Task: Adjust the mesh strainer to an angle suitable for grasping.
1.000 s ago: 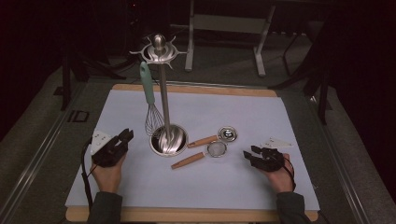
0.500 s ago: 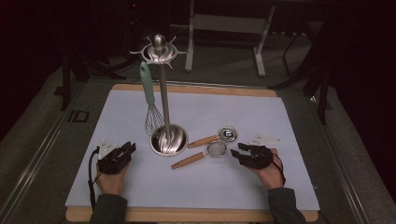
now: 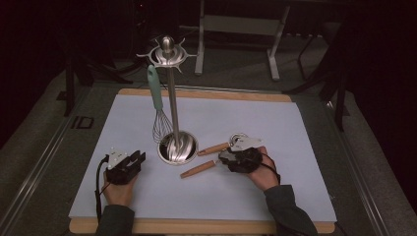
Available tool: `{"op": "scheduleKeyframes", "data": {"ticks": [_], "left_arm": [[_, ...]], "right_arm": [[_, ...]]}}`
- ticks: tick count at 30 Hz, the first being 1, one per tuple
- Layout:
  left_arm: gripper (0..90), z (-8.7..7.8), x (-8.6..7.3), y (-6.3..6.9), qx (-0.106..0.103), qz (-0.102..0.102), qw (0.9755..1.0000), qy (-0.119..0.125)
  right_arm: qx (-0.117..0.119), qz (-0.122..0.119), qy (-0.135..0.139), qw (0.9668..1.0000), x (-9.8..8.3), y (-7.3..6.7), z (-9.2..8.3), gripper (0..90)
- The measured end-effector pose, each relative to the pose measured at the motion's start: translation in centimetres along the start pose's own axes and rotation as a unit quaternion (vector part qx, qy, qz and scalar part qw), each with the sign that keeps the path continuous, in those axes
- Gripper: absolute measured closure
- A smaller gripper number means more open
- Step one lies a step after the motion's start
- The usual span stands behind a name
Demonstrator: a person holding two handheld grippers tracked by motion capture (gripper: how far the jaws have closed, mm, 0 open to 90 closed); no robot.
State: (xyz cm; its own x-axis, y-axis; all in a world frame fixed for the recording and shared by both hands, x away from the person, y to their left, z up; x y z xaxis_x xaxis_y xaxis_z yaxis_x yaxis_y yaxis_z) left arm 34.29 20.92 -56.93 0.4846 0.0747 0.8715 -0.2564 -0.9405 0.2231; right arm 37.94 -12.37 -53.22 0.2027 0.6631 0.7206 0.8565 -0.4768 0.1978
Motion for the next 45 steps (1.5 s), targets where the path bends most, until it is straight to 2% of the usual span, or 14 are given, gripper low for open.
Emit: {"op": "scheduleKeyframes", "data": {"ticks": [6,11,17,27,32,36,37,40,45], "left_arm": [[71.8,0.0,0.0,0.0,-0.001,0.0,1.0,0.0],[71.8,0.0,0.0,0.0,-0.002,0.0,1.0,0.0],[71.8,0.0,0.0,0.1,-0.003,0.0,1.0,0.0],[71.5,0.0,0.0,0.2,-0.003,0.004,1.0,-0.002],[71.5,0.1,-0.1,0.2,-0.003,0.007,1.0,-0.004],[71.4,0.1,-0.1,0.2,-0.002,0.007,1.0,-0.004],[71.5,0.1,-0.1,0.2,-0.002,0.008,1.0,-0.005],[71.4,0.1,-0.1,0.3,-0.002,0.009,0.9999,-0.006],[71.3,0.1,-0.1,0.3,-0.002,0.009,0.9999,-0.006]], "right_arm": [[0.027,-0.044,-0.03,0.9982,1.1,-0.8,2.1,53.9],[0.054,-0.054,-0.045,0.9961,1.5,-1.7,3.3,53.5],[0.076,-0.062,-0.066,0.993,1.4,-2.0,4.3,52.5],[0.112,-0.07,-0.08,0.988,1.2,-2.7,5.1,50.9],[0.117,-0.07,-0.092,0.9864,0.9,-2.9,4.9,51.2],[0.123,-0.069,-0.092,0.9859,0.9,-3.1,4.5,55.1],[0.132,-0.071,-0.094,0.9843,0.7,-3.4,4.1,56.9],[0.129,-0.089,-0.103,0.9823,0.6,-3.5,4.1,55.9],[0.135,-0.092,-0.12,0.9792,0.7,-3.5,4.7,51.3]]}}
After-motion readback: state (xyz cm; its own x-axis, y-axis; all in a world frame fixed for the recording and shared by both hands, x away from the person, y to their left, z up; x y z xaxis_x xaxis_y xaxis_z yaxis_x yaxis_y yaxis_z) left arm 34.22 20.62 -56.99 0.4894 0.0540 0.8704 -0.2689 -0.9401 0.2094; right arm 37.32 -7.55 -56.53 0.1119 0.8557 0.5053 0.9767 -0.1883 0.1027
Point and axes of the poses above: each handheld gripper's, and its own axes: z roughly forward along the jaws, x roughly out of its top, y roughly to its right, the point moved 7 cm from there along z, roughly forward along the jaws, and after that the axes turned 7 degrees about -z, right-handed, at the moved point
